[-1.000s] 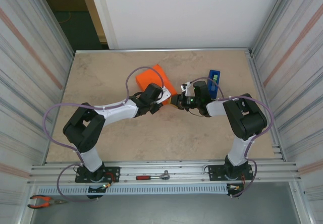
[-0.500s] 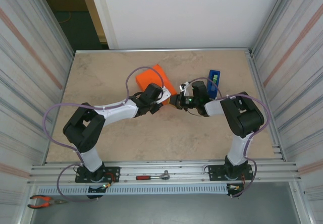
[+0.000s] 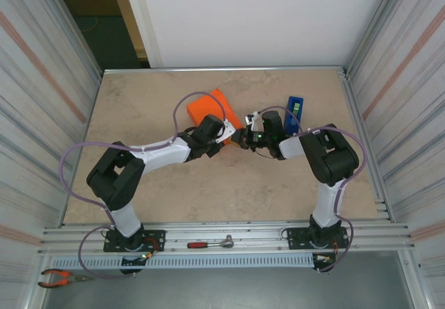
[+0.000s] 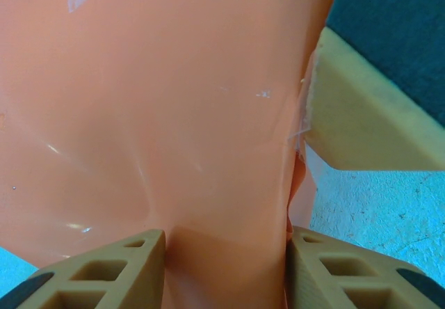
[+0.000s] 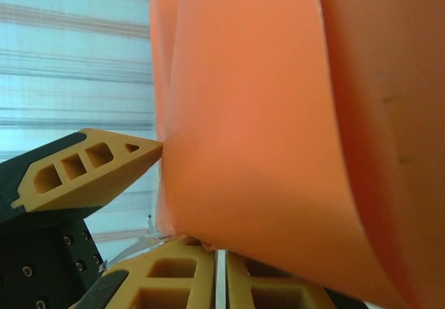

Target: Wrap the gift box in paper

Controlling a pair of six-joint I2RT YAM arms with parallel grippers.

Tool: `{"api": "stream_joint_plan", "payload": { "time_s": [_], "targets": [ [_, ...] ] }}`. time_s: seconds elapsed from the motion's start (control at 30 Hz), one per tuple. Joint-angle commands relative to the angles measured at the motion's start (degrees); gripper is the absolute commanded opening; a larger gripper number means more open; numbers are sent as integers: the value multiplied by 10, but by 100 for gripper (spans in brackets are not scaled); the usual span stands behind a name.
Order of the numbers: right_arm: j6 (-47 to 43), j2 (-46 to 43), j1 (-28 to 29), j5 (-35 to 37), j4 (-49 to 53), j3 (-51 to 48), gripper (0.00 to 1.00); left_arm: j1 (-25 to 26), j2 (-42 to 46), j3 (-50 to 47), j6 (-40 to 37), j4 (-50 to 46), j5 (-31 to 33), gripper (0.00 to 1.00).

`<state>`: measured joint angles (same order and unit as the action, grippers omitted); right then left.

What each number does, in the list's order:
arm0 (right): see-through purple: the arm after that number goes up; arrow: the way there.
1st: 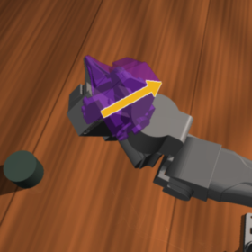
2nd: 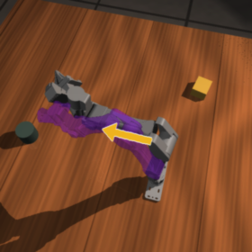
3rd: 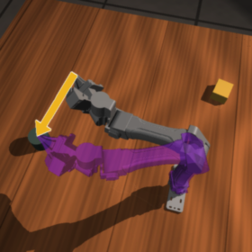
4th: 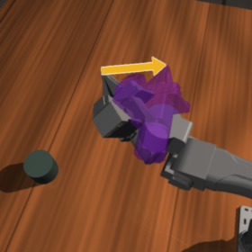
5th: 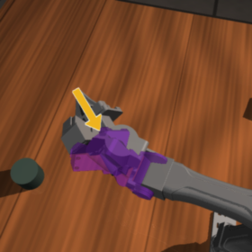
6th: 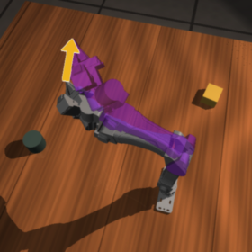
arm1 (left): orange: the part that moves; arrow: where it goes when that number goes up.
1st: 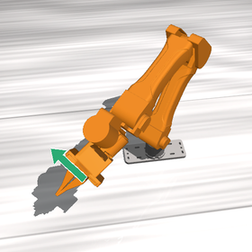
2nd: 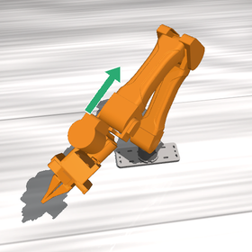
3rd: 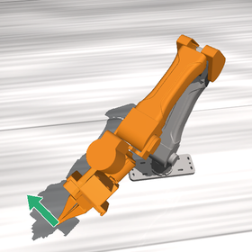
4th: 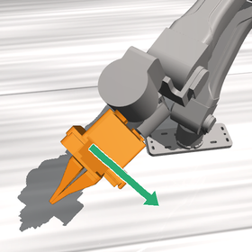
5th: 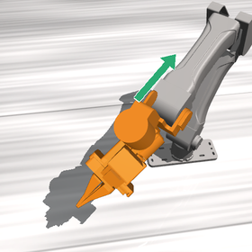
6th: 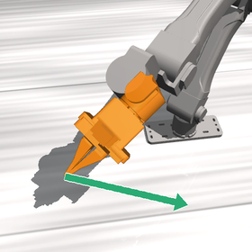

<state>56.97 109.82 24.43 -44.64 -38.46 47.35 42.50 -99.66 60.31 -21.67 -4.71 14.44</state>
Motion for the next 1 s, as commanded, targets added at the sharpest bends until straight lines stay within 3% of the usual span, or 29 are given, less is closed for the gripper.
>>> {"api": "stream_joint_plan", "payload": {
  "time_s": [0.0,0.3,0.97],
  "targets": [
    [10,-13,1,12,-16,-17,10,4,-18,-4,2,-51,-32,45],
    [7,-55,-2,16,-14,-56,9,4,-17,-5,2,-51,-32,45],
    [7,-60,11,10,8,-15,0,4,-15,-7,2,-49,-32,45]
  ]
}}
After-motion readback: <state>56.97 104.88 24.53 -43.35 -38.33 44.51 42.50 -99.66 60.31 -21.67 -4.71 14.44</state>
